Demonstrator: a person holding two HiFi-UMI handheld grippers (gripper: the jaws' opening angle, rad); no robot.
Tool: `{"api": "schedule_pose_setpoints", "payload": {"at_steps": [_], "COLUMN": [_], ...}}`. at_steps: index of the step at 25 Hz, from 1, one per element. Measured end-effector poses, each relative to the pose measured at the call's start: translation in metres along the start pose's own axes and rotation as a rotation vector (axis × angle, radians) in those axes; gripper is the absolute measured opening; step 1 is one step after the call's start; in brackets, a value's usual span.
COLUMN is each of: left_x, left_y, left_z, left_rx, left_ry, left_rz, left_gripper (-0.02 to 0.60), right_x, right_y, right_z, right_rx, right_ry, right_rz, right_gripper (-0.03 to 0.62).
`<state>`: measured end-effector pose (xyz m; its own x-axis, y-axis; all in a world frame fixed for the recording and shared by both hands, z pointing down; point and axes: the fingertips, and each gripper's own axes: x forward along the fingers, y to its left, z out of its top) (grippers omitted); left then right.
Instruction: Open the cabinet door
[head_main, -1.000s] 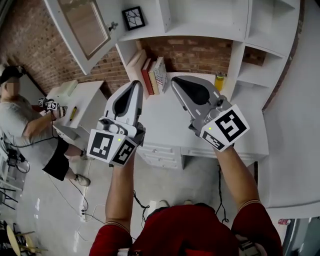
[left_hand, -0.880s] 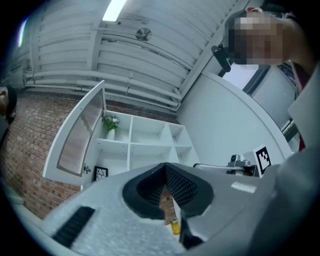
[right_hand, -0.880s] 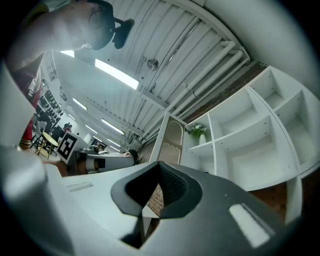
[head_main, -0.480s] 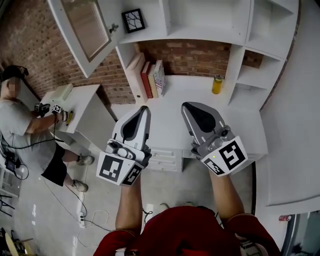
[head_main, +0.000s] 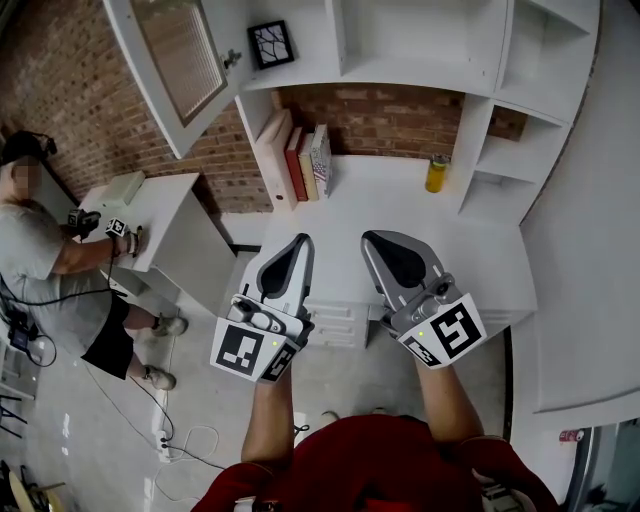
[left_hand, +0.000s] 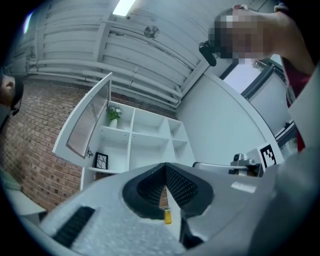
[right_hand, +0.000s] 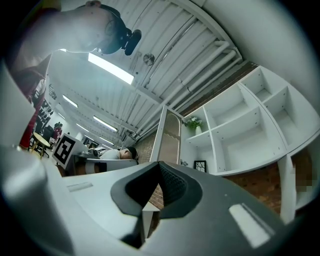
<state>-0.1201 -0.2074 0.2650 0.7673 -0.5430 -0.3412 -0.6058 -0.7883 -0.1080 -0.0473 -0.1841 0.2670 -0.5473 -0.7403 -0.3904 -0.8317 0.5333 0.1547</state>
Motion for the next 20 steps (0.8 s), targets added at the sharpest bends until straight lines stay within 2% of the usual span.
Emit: {"api": "schedule_pose_setpoints", "payload": {"at_steps": [9, 20], "left_x": [-0.009, -0.016], "left_y": [0.005, 0.008], "left_z": [-0.009, -0.013], "left_rx": [-0.020, -0.051], "left_ry": [0.003, 0.000], "left_rz": [0.004, 0.009], "left_gripper": [0.006, 0.006], "right_x": [-0.002, -0.004], "right_y": [0.010, 0.012], "right_z": [-0.006, -0.008], "right_rx": [-0.049, -0.044], "right_ry": [0.026, 0.035], "right_rz": [0.001, -0.002], "right_gripper": [0.012, 0.012]}}
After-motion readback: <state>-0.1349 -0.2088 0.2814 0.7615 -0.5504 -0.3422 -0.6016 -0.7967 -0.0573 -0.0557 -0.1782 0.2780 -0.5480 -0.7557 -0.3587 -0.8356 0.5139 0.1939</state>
